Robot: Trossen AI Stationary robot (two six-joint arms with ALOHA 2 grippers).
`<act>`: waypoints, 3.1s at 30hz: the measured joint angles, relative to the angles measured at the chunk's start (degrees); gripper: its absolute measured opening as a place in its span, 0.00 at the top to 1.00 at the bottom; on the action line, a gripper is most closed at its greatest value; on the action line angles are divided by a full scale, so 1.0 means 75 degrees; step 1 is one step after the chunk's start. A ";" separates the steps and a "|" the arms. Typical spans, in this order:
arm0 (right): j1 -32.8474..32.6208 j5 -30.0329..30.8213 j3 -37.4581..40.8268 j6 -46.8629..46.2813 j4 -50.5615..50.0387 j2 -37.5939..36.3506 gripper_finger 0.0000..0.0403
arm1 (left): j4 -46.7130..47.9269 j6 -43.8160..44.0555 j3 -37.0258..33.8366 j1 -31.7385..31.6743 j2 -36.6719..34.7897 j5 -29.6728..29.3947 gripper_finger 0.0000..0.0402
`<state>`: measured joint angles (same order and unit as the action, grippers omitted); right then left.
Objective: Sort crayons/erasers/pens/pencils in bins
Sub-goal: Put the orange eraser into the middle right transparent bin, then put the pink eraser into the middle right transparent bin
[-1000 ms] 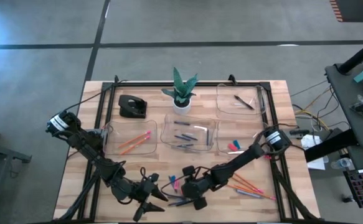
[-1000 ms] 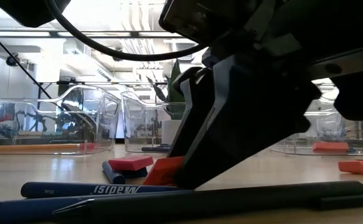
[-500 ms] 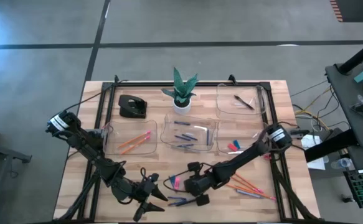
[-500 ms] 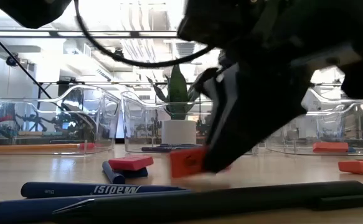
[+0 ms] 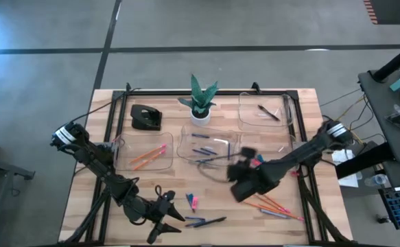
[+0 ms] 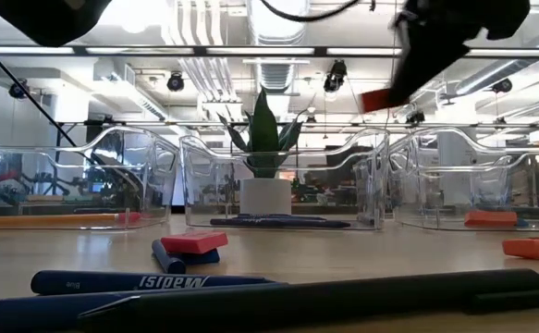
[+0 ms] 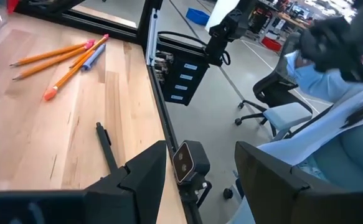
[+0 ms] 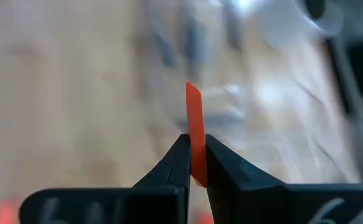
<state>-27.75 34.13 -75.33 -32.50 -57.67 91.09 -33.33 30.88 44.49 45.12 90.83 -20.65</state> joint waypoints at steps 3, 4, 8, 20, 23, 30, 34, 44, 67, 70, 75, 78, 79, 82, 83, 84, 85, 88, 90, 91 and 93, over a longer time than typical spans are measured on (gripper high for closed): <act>0.0006 0.0386 0.0295 -0.1519 -0.1307 -0.0568 0.94 | 0.0002 -0.0024 0.0000 0.0000 0.0000 -0.0002 0.56; 0.0006 0.0542 0.0447 -0.2033 -0.1650 -0.0736 0.94 | 0.0002 -0.0024 0.0000 0.0000 0.0000 -0.0003 0.56; 0.0057 0.0828 0.1397 -0.3489 -0.2060 -0.1433 0.94 | 0.0000 -0.0024 0.0000 0.0000 0.0000 -0.0005 0.56; 0.1263 -0.1444 0.4614 -0.4049 -0.0008 -0.3106 0.94 | -0.0046 -0.0016 0.0000 -0.0003 0.0000 -0.0145 0.56; 0.1659 -0.1954 0.5092 -0.3626 0.0725 -0.3400 0.94 | -0.0059 -0.0013 0.0000 -0.0005 0.0000 -0.0177 0.56; 0.2321 -0.2353 0.5403 -0.2968 0.1420 -0.3643 0.94 | -0.0074 -0.0019 0.0000 -0.0005 0.0000 -0.0306 0.56; 0.2513 -0.2350 0.5388 -0.2706 0.1466 -0.3634 0.94 | -0.0071 -0.0021 0.0000 -0.0005 0.0000 -0.0306 0.56; 0.2573 -0.2349 0.5388 -0.2575 0.1574 -0.3631 0.81 | -0.0042 -0.1155 0.0000 -0.0006 0.0000 -0.0306 0.56; 0.2570 -0.1961 0.4296 -0.1837 0.1569 -0.3634 0.64 | 0.1211 -0.3164 -0.0006 -0.1241 0.0000 -0.0510 0.56; 0.2570 -0.1866 0.4141 -0.1632 0.1617 -0.3634 0.64 | 0.1338 -0.2523 -0.0008 -0.1373 0.0000 -0.0502 0.56; 0.2506 -0.1743 0.4026 -0.1152 0.2249 -0.3634 0.64 | 0.1392 -0.1301 -0.0074 -0.1404 0.0000 -0.0489 0.56; 0.2305 -0.1742 0.4004 -0.0428 0.3087 -0.3634 0.64 | 0.1401 -0.0672 -0.0137 -0.1368 0.0000 -0.0459 0.56; 0.2203 -0.1741 0.4004 -0.0136 0.3449 -0.3634 0.64 | 0.1396 -0.0449 -0.0150 -0.1353 0.0000 -0.0456 0.56; 0.1825 -0.1742 0.4008 0.0760 0.4619 -0.3630 0.64 | 0.1396 0.0161 -0.0246 -0.1304 0.0000 -0.0380 0.56; 0.1681 -0.1747 0.4017 0.1079 0.5080 -0.3603 0.64 | 0.1400 0.0347 -0.0278 -0.1291 0.0000 -0.0373 0.56; 0.1535 -0.1743 0.4028 0.1403 0.5556 -0.3543 0.64 | 0.1392 0.0507 -0.0308 -0.1260 0.0000 -0.0364 0.56; 0.1392 -0.1744 0.4035 0.1722 0.6024 -0.3461 0.64 | 0.1386 0.0659 -0.0341 -0.1229 0.0000 -0.0355 0.56; 0.1031 -0.1749 0.4045 0.2575 0.7250 -0.3042 0.64 | 0.1394 0.1014 -0.0404 -0.1116 0.0000 -0.0322 0.56; 0.0869 -0.1752 0.4039 0.2913 0.7869 -0.2692 0.64 | 0.1388 0.1213 -0.0408 -0.1029 0.0000 -0.0292 0.56; 0.0817 -0.1754 0.4021 0.3014 0.8088 -0.2477 0.64 | 0.1388 0.1304 -0.0408 -0.0970 0.0000 -0.0282 0.56; 0.0735 -0.1774 0.3930 0.3134 0.8405 -0.2035 0.64 | 0.1386 0.1559 -0.0411 -0.0846 0.0000 -0.0277 0.56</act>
<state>-22.23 20.83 -45.85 -8.99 5.37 75.83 -22.94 42.58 41.41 38.77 90.83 -22.72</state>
